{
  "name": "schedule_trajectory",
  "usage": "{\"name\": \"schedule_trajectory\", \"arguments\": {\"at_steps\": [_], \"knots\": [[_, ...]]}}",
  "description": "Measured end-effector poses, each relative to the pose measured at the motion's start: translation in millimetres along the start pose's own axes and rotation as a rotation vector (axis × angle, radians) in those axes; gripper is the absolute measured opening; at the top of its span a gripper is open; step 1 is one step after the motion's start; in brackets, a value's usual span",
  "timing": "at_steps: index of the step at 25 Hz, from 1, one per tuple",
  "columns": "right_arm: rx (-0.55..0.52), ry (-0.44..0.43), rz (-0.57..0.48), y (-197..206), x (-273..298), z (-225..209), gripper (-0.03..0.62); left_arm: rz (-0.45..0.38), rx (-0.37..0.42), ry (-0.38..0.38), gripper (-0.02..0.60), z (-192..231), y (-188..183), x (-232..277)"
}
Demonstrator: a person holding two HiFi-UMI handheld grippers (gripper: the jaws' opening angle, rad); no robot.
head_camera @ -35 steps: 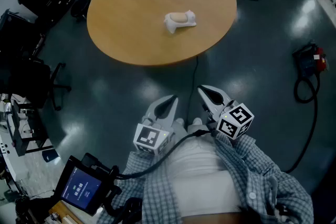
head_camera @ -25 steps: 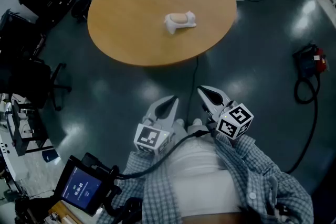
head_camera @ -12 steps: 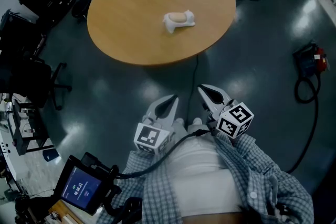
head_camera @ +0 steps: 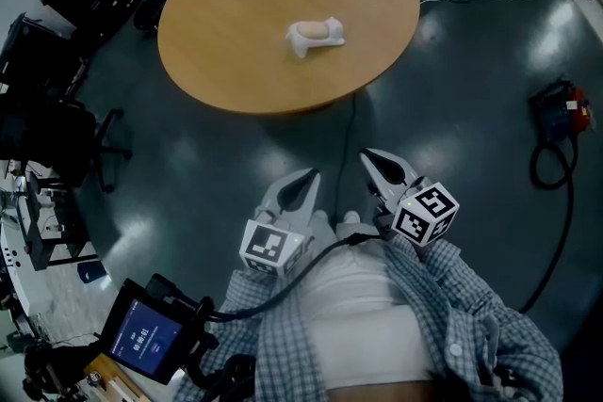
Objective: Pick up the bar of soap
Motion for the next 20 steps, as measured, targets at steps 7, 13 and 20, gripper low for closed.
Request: {"name": "schedule_trajectory", "arguments": {"at_steps": [7,13,20], "knots": [[-0.021,-0.017,0.014,-3.0,-0.2,-3.3,0.003,0.006,0.007,-0.01,-0.002,1.0,0.2,0.5],[-0.026,-0.007,-0.01,-9.4,-0.7,-6.0,0.003,0.011,0.013,-0.002,-0.002,-1.1,-6.6,6.6],[-0.023,-0.003,-0.018,-11.9,-4.8,-6.3,0.003,0.009,0.035,-0.006,-0.002,-4.3,-9.6,7.2]]}}
Point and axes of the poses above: the fingertips, and each gripper's own axes: x forward along the fingers, z to its left, y out of its underside, the point moved 3 cm from there along -x, backward along the fingers, and after that the axes turned 2 degrees about y, right-handed, at the moved point
